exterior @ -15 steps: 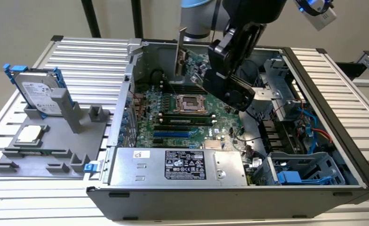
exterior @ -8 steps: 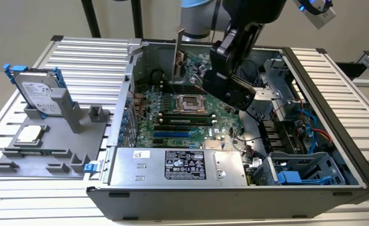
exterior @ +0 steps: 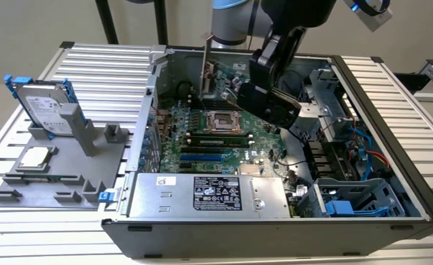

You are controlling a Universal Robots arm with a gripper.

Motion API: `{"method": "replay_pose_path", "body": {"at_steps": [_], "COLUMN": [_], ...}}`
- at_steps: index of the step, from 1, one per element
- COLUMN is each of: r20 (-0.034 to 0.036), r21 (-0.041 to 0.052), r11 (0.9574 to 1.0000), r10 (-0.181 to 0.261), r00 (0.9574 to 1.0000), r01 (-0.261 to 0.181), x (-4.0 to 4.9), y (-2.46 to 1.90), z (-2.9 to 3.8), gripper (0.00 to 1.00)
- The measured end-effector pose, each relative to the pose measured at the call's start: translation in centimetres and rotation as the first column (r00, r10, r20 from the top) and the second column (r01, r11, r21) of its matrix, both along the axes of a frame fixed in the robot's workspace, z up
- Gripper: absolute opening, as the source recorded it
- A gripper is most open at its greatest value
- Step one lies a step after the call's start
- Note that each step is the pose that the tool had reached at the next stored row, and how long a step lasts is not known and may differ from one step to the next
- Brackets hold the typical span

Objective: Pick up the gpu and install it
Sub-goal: 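Insert the gpu into the slot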

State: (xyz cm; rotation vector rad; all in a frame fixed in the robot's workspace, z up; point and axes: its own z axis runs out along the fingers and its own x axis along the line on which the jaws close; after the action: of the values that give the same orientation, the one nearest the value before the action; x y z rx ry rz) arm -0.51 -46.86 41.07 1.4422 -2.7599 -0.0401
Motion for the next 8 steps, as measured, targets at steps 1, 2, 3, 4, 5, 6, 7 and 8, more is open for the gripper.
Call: {"method": "replay_pose_path", "body": {"at_steps": [1, 2, 3, 4, 5, 6, 7, 8], "r20": [0.0000, 0.0000, 0.0000, 0.0000, 0.0000, 0.0000, 0.0000, 0.0000], "r21": [0.0000, 0.0000, -0.0001, -0.0002, -0.0002, -0.0003, -0.0004, -0.0004], "r11": [1.0000, 0.9999, 0.9998, 0.9996, 0.9993, 0.9990, 0.9985, 0.9981], "r10": [0.007, 0.015, 0.022, 0.030, 0.037, 0.045, 0.054, 0.061], "r00": [1.0000, 0.9999, 0.9998, 0.9996, 0.9993, 0.9990, 0.9985, 0.9981], "r01": [-0.007, -0.015, -0.022, -0.030, -0.037, -0.045, -0.054, -0.061], "x": [-0.01, -0.01, -0.01, -0.01, -0.01, 0.00, 0.01, 0.01], "y": [0.00, 0.00, 0.00, 0.00, 0.00, 0.00, 0.00, 0.00], "z": [0.00, 0.00, 0.00, 0.00, 0.00, 0.00, 0.00, 0.00], "gripper": [0.00, 0.00, 0.00, 0.00, 0.00, 0.00, 0.00, 0.00]}}
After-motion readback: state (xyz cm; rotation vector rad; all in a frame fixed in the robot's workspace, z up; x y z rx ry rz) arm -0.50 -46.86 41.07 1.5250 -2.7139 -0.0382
